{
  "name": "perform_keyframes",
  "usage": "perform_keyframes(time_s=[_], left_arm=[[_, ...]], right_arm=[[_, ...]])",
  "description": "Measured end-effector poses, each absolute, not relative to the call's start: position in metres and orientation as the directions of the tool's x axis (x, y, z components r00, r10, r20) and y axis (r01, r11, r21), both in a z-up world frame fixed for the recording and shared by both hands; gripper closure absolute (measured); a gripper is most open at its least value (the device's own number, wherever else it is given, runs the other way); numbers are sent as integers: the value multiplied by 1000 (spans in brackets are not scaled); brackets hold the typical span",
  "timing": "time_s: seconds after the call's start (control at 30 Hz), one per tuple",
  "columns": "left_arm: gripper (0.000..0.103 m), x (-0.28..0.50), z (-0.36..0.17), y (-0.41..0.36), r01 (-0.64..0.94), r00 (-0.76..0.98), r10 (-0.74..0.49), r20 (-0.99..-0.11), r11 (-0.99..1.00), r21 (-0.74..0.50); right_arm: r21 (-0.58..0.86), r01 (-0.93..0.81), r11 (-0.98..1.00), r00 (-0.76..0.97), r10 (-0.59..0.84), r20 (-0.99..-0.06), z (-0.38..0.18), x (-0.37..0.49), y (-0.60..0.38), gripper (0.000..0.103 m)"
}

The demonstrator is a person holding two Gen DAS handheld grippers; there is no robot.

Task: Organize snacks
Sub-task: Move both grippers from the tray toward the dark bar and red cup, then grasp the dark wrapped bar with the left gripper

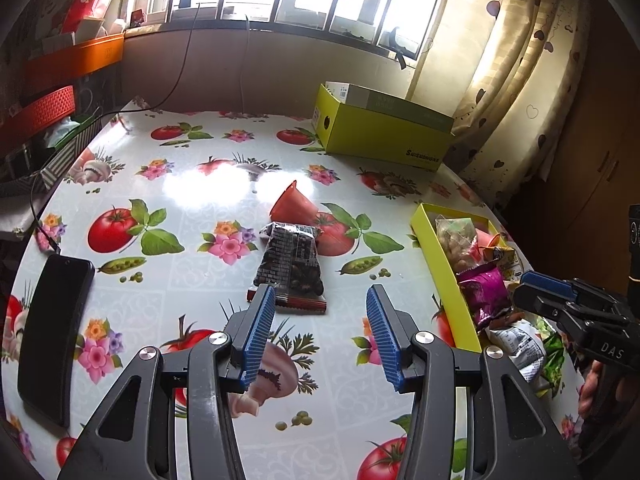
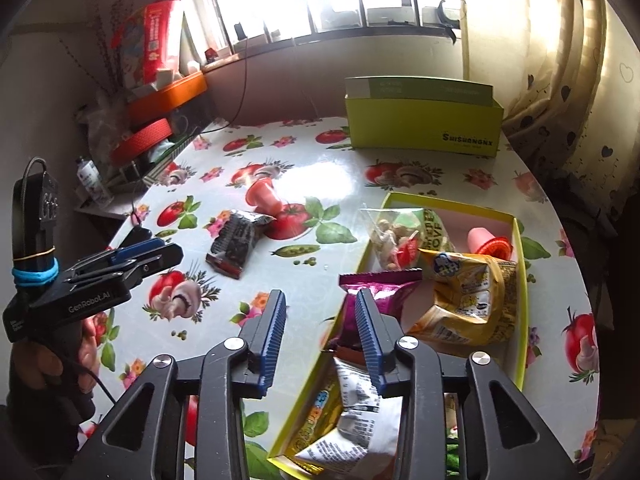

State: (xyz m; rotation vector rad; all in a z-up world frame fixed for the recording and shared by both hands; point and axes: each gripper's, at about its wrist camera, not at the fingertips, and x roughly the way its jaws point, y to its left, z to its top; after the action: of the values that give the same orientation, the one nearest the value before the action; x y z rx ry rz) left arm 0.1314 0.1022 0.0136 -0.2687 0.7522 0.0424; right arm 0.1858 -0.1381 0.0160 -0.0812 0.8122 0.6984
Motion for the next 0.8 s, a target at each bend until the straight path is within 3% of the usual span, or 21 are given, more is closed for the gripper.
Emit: perform_keyframes(time_s=[0.2, 0.8], left_arm=[[54, 136, 15, 104, -129, 730, -48, -682, 970, -206], [48, 180, -6, 113, -77, 705, -67, -706, 982, -171]], right_arm=[[184, -627, 757, 465, 553, -691, 20, 184, -125, 57], [166, -627, 761, 457, 532, -713, 18, 201, -109, 57]])
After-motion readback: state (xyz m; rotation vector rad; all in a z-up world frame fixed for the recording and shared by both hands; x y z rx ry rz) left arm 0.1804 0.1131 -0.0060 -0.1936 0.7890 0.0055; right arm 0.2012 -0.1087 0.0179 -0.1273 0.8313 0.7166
